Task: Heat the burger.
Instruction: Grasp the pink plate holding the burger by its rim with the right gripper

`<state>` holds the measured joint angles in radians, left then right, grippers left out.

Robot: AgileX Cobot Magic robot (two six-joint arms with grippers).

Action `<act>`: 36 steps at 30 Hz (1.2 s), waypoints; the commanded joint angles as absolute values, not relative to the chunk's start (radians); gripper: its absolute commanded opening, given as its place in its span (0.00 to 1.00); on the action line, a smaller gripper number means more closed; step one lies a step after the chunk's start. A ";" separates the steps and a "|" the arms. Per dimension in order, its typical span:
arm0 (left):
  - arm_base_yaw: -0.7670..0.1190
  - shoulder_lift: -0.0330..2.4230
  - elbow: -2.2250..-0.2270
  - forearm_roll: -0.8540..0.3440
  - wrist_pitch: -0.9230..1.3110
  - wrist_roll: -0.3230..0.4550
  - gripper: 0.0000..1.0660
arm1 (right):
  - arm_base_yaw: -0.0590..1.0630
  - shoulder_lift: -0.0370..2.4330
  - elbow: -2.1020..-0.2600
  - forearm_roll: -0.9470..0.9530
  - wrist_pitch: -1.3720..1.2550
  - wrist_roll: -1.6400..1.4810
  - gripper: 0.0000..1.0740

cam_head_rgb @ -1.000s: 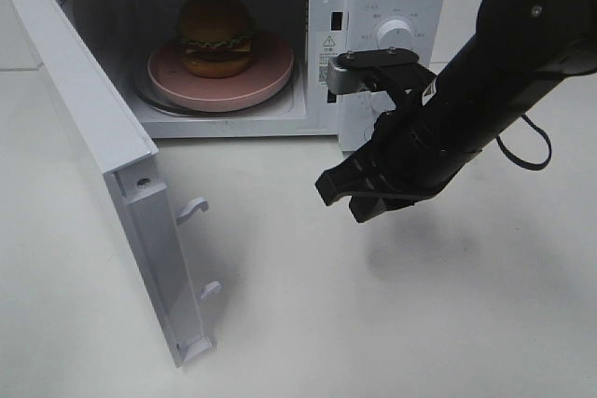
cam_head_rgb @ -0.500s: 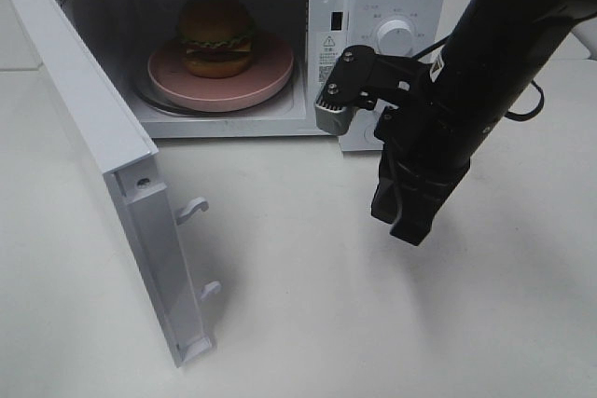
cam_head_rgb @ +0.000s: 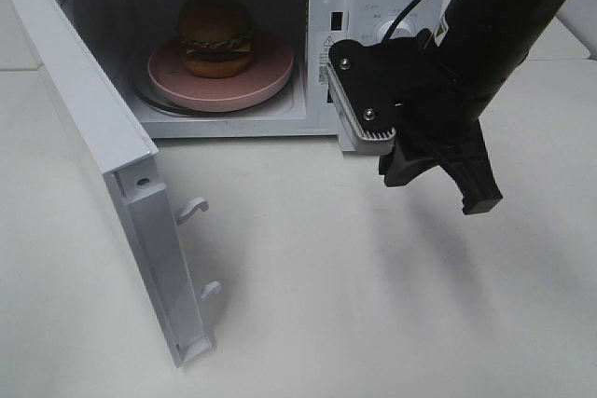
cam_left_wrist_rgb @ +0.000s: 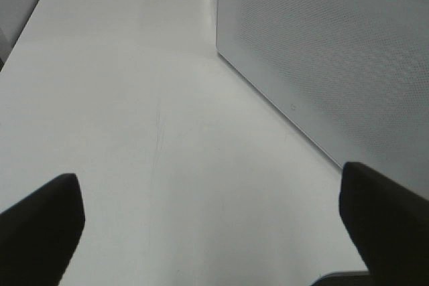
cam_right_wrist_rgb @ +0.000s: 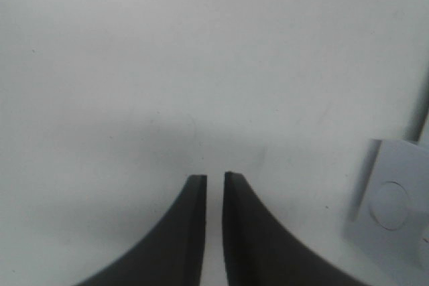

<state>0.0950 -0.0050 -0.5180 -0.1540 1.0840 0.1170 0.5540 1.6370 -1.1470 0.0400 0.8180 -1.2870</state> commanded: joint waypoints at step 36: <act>0.098 -0.013 -0.517 -0.156 1.073 0.111 0.92 | 0.673 1.725 -1.255 -0.227 0.417 -1.064 0.90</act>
